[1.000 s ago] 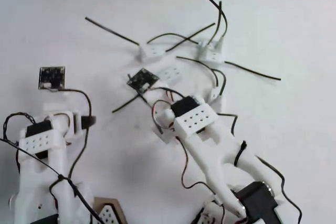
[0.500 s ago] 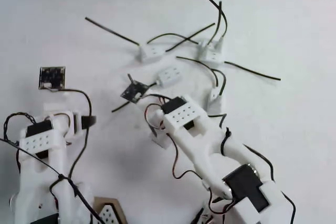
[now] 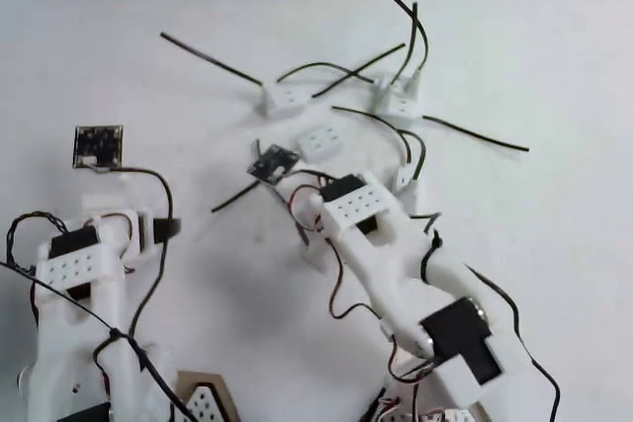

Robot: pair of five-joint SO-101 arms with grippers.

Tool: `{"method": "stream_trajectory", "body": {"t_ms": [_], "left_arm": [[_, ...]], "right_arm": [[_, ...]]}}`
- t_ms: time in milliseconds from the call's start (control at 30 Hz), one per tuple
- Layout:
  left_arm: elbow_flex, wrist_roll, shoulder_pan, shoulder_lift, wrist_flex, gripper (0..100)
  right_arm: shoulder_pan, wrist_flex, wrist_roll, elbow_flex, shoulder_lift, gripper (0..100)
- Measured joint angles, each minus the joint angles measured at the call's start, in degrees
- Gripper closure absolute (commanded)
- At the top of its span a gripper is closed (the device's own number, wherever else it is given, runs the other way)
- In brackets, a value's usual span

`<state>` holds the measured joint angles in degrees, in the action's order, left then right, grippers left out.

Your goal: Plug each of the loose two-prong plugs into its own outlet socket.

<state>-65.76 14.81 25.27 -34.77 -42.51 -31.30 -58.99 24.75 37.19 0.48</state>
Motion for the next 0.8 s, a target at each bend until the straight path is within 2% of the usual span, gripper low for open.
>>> {"method": "stream_trajectory", "body": {"t_ms": [233, 467, 633, 800], "left_arm": [[0.0, 0.0, 0.0, 0.0, 0.0, 64], [0.0, 0.0, 0.0, 0.0, 0.0, 64], [0.0, 0.0, 0.0, 0.0, 0.0, 64], [0.0, 0.0, 0.0, 0.0, 0.0, 64]], "right_arm": [[0.2, -0.7, 0.0, -3.4, 4.7, 98.2], [0.3, -0.6, 0.0, -4.0, 5.2, 98.0], [-0.2, -3.7, -0.1, -3.7, 2.4, 89.9], [-0.1, -5.3, 0.2, -3.6, 1.1, 93.5]]}}
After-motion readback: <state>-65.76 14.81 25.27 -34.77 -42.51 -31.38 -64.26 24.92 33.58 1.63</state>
